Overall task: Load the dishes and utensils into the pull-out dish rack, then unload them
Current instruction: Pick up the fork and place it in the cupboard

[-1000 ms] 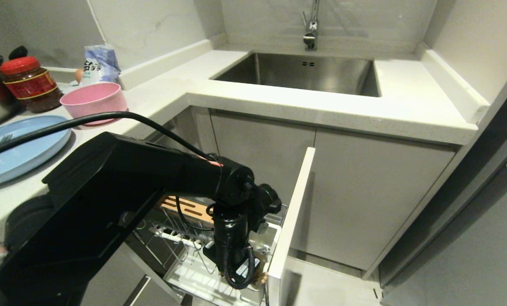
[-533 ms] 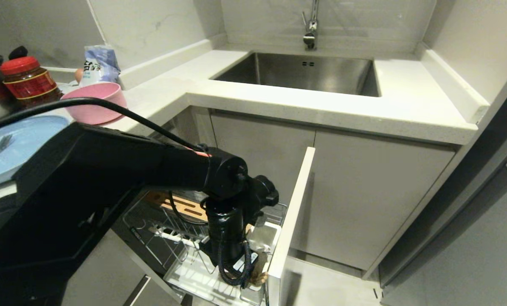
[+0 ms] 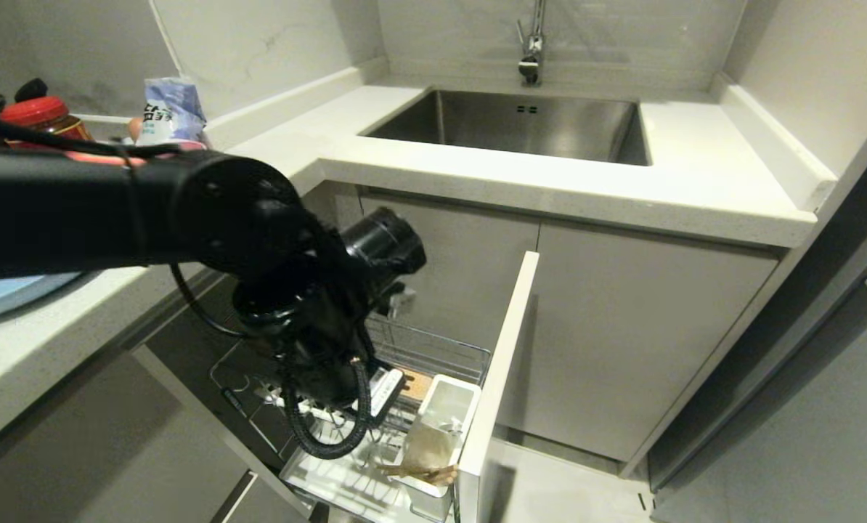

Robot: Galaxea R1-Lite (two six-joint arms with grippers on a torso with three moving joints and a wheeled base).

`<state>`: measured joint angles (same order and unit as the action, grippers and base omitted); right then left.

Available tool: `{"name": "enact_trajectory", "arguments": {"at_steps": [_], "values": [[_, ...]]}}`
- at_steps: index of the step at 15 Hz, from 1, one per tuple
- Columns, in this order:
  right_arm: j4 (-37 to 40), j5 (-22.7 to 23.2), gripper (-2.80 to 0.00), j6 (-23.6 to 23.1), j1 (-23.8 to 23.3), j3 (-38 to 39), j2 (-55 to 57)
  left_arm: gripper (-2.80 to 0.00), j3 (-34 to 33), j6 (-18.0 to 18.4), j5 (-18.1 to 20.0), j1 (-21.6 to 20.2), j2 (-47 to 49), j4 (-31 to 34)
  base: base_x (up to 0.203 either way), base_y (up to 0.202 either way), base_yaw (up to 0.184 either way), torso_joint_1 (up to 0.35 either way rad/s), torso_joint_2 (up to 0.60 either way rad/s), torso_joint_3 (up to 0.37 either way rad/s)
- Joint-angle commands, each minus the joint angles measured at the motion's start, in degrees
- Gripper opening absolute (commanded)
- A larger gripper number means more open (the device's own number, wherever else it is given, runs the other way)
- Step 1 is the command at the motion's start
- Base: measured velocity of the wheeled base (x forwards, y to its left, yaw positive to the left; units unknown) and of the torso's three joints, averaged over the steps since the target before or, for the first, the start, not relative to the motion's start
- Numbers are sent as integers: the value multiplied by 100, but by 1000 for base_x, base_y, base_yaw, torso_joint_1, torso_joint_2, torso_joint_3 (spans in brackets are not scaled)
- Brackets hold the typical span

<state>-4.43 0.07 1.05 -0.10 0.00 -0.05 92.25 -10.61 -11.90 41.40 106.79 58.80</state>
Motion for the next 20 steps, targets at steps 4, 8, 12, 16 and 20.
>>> {"name": "enact_trajectory", "arguments": {"at_steps": [4,8,12,16,20], "values": [[-5,1,-280,1,1,149,-4,-280,185,-890,-1280,-110,-1449,-827,0,0,0,0,0,0],[-5,1,-280,1,1,149,-4,-280,371,-1024,-1966,-703,-2233,-1448,0,0,0,0,0,0],[-5,1,-280,1,1,149,-4,-280,499,-398,-1956,-2071,-2867,-1536,0,0,0,0,0,0],[-5,1,-280,1,1,149,-4,-99,515,516,-1466,-3985,-3360,-1414,0,0,0,0,0,0],[-5,1,-280,1,1,149,-4,0,538,1045,-691,-5440,-3485,-1221,0,0,0,0,0,0]]}}
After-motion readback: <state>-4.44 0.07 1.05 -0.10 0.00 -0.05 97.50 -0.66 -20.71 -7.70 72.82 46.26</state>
